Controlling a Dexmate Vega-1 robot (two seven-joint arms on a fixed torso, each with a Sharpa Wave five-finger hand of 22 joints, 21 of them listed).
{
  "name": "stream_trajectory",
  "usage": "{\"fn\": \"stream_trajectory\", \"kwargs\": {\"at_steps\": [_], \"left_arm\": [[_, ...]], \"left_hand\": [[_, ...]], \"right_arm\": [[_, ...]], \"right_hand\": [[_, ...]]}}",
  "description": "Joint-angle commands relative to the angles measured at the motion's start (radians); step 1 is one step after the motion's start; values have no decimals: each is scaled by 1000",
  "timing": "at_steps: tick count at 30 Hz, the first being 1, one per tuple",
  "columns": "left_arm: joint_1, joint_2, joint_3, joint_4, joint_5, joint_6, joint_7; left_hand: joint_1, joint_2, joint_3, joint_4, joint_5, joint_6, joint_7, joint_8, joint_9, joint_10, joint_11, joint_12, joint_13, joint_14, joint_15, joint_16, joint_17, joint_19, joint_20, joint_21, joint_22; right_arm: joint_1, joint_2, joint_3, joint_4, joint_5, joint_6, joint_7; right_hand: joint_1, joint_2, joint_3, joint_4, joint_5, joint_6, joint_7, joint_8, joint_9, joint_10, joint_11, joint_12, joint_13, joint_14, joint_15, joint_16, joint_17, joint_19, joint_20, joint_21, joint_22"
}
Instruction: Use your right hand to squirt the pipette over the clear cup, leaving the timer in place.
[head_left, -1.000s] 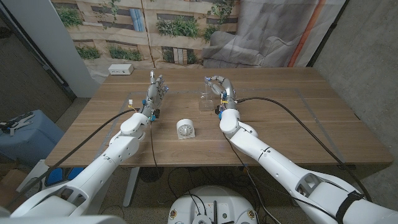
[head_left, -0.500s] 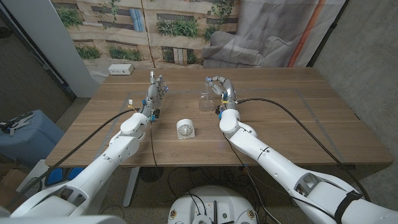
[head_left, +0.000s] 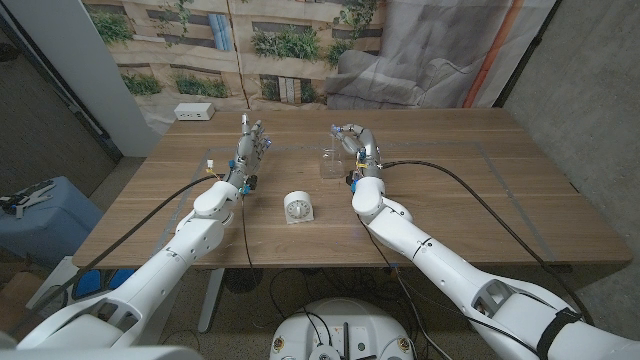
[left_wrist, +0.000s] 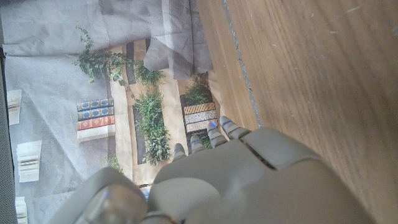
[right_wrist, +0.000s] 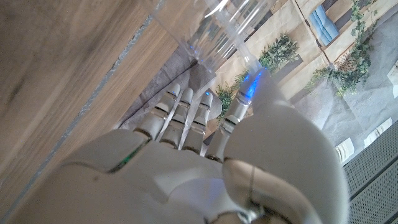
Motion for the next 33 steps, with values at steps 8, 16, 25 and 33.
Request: {"fn": "stream_trajectory", "kwargs": {"at_steps": [8, 16, 25, 33], "left_arm": [[0, 0, -1, 0, 0, 0, 3], [-1, 2, 0, 1, -2, 0, -5], [0, 0, -1, -1, 0, 0, 4], [1, 0, -1, -1, 0, 0, 4]], "left_hand": [[-1, 45, -4, 0, 5, -5, -6, 6, 2, -2, -1, 5, 5, -7, -114, 6, 2, -5, -91, 6, 2], [-1, 45, -4, 0, 5, -5, -6, 6, 2, -2, -3, 5, 5, -8, -113, 6, 2, -5, -92, 6, 2], [-1, 45, -4, 0, 5, -5, -6, 6, 2, -2, 1, 5, 5, -8, -114, 6, 2, -6, -92, 6, 2], [-1, 45, -4, 0, 5, -5, -6, 6, 2, -2, -1, 5, 5, -8, -114, 6, 2, -5, -92, 6, 2]], "right_arm": [[-10, 12, 11, 7, 20, 23, -13], [-4, 17, 11, 28, 28, 58, -6], [0, 19, 9, 42, 29, 82, 1], [2, 17, 8, 43, 31, 83, 13]], "right_hand": [[9, 3, -3, -3, 10, 13, 10, 4, 3, 16, 0, 4, 4, 11, -88, 9, 7, 10, -8, 7, 4], [9, 4, -3, -3, 10, 4, 2, -1, 2, 13, 0, 2, 5, 11, -88, 10, 10, 10, -9, 6, 4], [14, 0, -5, -6, 10, -37, -14, -18, 8, -5, 0, -7, 5, -3, -85, 8, 14, 8, -8, 5, 4], [14, -7, -9, -6, 8, -67, -17, -27, 16, -17, 2, -13, 5, -14, -80, 4, 16, 4, -6, 3, 4]]}}
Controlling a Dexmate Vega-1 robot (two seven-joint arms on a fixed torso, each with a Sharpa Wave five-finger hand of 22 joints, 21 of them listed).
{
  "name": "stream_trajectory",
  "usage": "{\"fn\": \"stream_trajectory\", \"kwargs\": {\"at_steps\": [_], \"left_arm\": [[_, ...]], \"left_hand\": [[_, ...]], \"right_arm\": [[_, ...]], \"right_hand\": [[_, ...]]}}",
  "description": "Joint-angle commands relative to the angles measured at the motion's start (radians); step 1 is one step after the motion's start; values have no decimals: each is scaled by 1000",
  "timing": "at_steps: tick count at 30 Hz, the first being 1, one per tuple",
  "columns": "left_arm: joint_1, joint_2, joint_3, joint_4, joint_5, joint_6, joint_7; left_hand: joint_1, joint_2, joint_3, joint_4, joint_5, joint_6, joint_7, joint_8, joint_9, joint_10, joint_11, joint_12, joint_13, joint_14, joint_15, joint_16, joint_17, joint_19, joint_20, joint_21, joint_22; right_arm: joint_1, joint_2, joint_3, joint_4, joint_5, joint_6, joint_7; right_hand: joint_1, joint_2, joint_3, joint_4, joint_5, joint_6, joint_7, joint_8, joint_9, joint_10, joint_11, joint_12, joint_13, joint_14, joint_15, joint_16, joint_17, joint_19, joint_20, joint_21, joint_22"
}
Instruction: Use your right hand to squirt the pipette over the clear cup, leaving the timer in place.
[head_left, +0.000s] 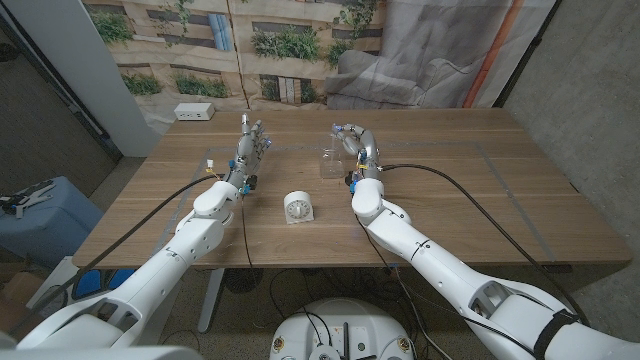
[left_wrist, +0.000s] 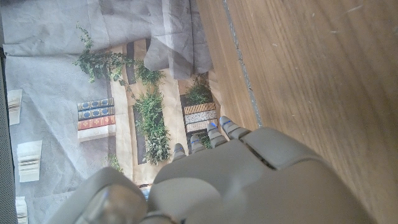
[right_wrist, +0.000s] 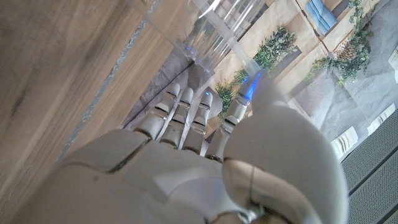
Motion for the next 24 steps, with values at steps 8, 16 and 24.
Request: {"fn": "stream_trajectory", "kwargs": {"at_steps": [8, 16, 24], "left_arm": [[2, 0, -1, -2, 1, 0, 4], [2, 0, -1, -2, 1, 1, 4], [1, 2, 0, 1, -1, 0, -5]], "left_hand": [[-1, 45, -4, 0, 5, -5, -6, 6, 2, -2, -3, 4, 6, -8, -114, 6, 2, -5, -91, 6, 2], [-1, 45, -4, 0, 6, -5, -6, 6, 2, -3, -2, 4, 6, -8, -115, 6, 2, -5, -91, 6, 2], [-1, 45, -4, 0, 6, -6, -6, 6, 2, -2, -1, 5, 5, -8, -115, 6, 2, -5, -91, 6, 2]], "right_arm": [[4, -4, -1, 8, 5, 14, 20], [0, -7, 1, -2, 7, 14, 23], [-6, -13, 5, -14, 13, 17, 33]], "right_hand": [[8, -6, -8, -1, -2, -20, -1, -7, 7, -16, 3, -5, 6, -11, -75, -6, 1, -6, 4, 3, 4], [9, -8, -10, -1, -3, -40, -1, -17, 5, -18, 5, -6, 6, -14, -72, -7, 1, -9, 5, 2, 4], [8, -11, -11, -1, -4, -50, -1, -23, 4, -21, 6, -8, 6, -19, -70, -10, 1, -12, 6, 1, 4]]}}
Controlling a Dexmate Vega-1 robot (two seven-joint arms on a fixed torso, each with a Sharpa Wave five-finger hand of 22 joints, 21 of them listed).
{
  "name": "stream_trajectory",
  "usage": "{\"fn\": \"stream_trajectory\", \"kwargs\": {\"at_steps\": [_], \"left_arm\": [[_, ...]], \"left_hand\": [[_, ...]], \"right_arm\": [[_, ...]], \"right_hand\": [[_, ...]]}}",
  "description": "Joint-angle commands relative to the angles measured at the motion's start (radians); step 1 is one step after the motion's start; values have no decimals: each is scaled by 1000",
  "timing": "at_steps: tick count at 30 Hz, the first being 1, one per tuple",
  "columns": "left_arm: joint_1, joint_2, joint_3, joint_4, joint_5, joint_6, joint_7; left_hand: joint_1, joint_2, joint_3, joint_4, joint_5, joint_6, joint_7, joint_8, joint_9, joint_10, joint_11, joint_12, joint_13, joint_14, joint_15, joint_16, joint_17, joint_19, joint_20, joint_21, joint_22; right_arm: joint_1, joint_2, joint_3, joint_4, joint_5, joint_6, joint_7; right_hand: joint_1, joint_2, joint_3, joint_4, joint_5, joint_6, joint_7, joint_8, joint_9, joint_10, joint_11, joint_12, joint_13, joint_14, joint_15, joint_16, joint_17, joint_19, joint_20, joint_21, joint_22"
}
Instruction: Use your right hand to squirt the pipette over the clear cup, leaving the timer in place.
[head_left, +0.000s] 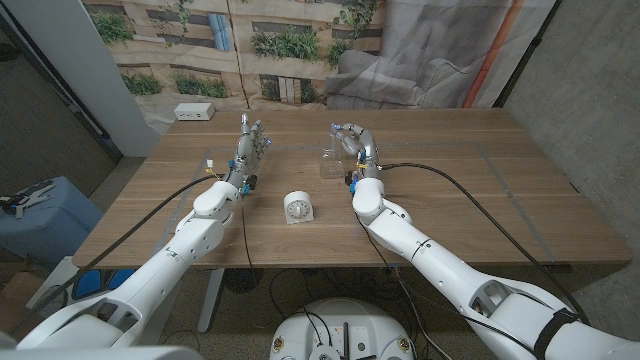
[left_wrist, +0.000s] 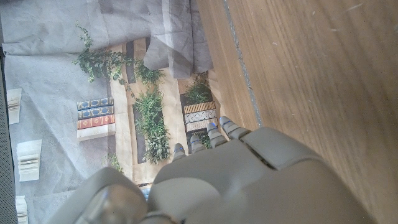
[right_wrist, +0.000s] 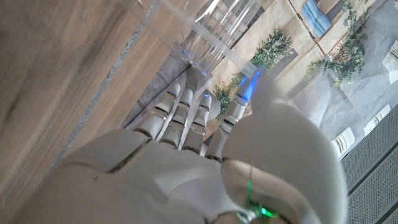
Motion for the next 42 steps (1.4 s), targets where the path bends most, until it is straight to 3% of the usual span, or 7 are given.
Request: {"fn": "stream_trajectory", "kwargs": {"at_steps": [1, 17, 42], "left_arm": [[1, 0, 0, 1, 0, 0, -1], [0, 0, 0, 1, 1, 0, -1], [0, 2, 1, 2, -2, 0, -9]], "left_hand": [[-1, 45, -4, 0, 5, -6, -6, 6, 2, -2, 0, 5, 5, -8, -115, 6, 2, -5, -91, 6, 2], [-1, 45, -4, 0, 6, -6, -6, 6, 2, -2, -1, 5, 5, -7, -113, 6, 2, -5, -91, 6, 2], [-2, 45, -4, 0, 5, -5, -6, 6, 2, -3, -3, 4, 5, -7, -114, 6, 2, -5, -92, 6, 3]], "right_arm": [[-8, -8, 6, -17, 9, 7, 14], [-31, -19, 21, -66, 34, -10, 32], [-63, -48, 53, -217, 94, -89, 71]], "right_hand": [[-7, 5, -5, 1, -4, -9, 0, -6, 2, -5, 0, 0, 1, -9, -69, -2, 4, -5, -1, 1, 4], [-11, 1, -8, 3, -5, -13, -1, -10, 1, -11, 1, -3, 1, -12, -63, -5, 4, -6, 2, 1, 4], [-17, 3, -12, 7, -6, -22, -1, -18, -1, -29, 0, -10, 2, -23, -52, -10, 5, -7, 9, 2, 4]]}}
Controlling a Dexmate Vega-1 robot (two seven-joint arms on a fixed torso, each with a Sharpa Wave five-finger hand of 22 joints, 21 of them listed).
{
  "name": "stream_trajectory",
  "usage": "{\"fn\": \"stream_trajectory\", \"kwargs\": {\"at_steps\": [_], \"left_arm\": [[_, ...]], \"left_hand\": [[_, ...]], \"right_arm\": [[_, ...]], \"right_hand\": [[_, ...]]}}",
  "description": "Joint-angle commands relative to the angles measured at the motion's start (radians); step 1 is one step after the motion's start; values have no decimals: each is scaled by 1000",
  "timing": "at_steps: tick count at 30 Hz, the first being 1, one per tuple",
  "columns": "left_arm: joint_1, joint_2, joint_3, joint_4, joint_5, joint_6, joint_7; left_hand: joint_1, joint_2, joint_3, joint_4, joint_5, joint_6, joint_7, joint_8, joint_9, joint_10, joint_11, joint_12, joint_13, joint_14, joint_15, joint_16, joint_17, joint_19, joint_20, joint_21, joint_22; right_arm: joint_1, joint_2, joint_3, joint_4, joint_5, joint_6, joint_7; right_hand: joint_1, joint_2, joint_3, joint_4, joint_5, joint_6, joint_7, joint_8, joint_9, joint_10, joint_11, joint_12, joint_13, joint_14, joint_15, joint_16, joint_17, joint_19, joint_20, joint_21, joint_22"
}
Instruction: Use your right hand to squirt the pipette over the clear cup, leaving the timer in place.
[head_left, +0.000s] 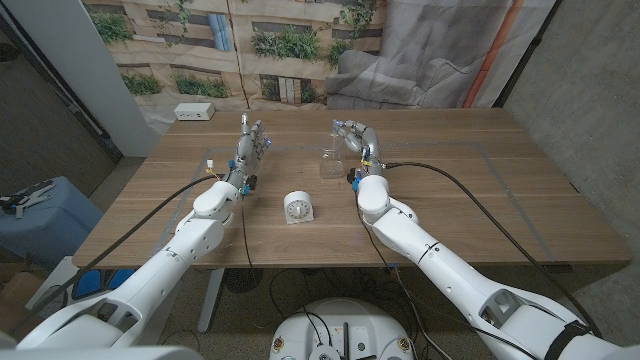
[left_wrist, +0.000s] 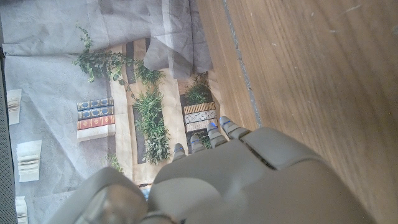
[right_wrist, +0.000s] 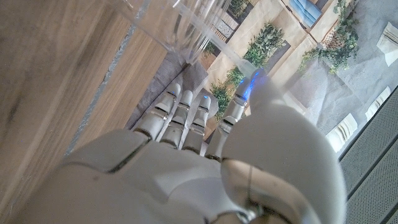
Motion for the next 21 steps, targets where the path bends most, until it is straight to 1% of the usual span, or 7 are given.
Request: {"fn": "stream_trajectory", "kwargs": {"at_steps": [1, 10, 12, 15, 18, 21], "left_arm": [[-1, 2, 1, 1, -2, 0, -5], [-1, 2, 1, 2, -2, 0, -6], [-1, 2, 1, 2, -2, 0, -6], [-1, 2, 1, 2, -2, 0, -6], [-1, 2, 1, 2, -3, 0, -6], [-1, 2, 1, 2, -2, 0, -6]], "left_hand": [[-2, 45, -4, 1, 5, -5, -6, 6, 2, -3, -3, 4, 5, -7, -114, 6, 2, -5, -92, 6, 3], [-2, 45, -4, 1, 5, -5, -6, 6, 2, -2, 0, 5, 5, -8, -115, 6, 2, -5, -92, 6, 3], [-2, 45, -4, 1, 5, -5, -6, 6, 2, -4, -1, 4, 5, -9, -114, 5, 2, -7, -91, 5, 3], [-2, 45, -4, 1, 5, -5, -6, 6, 2, -3, 2, 4, 5, -8, -114, 6, 2, -7, -91, 5, 3], [-2, 45, -4, 1, 5, -5, -6, 6, 2, -2, 0, 5, 5, -7, -114, 6, 2, -5, -92, 6, 3], [-2, 45, -4, 1, 5, -5, -6, 6, 2, -2, -1, 5, 5, -7, -115, 6, 2, -5, -92, 6, 3]], "right_arm": [[-10, -16, 15, -75, 29, -45, 23], [-6, -17, 25, -99, 45, -60, 27], [-7, -20, 29, -119, 51, -82, 27], [-9, -22, 32, -138, 55, -100, 22], [-10, -25, 35, -151, 62, -109, 24], [-16, -28, 43, -181, 77, -129, 25]], "right_hand": [[-4, 3, -5, 0, 1, -4, 2, -3, 3, -6, -1, -2, 2, -7, -50, -3, 2, -3, 6, 2, 4], [-4, 3, -5, -1, 2, -4, 2, -4, 3, -10, 0, -3, 3, -8, -45, -4, 2, -4, 7, 2, 4], [-4, 3, -5, -1, 2, -4, 2, -5, 3, -10, 1, -3, 3, -9, -44, -4, 2, -3, 8, 2, 4], [-4, 3, -6, -1, 2, -6, 2, -5, 3, -10, 1, -3, 3, -8, -43, -4, 2, -3, 9, 3, 4], [-5, 3, -6, 0, 2, -6, 2, -6, 3, -10, 3, -3, 3, -8, -43, -4, 2, -3, 10, 3, 4], [-5, 3, -6, 0, 2, -6, 3, -6, 3, -10, 5, -3, 3, -8, -43, -4, 2, -2, 10, 3, 4]]}}
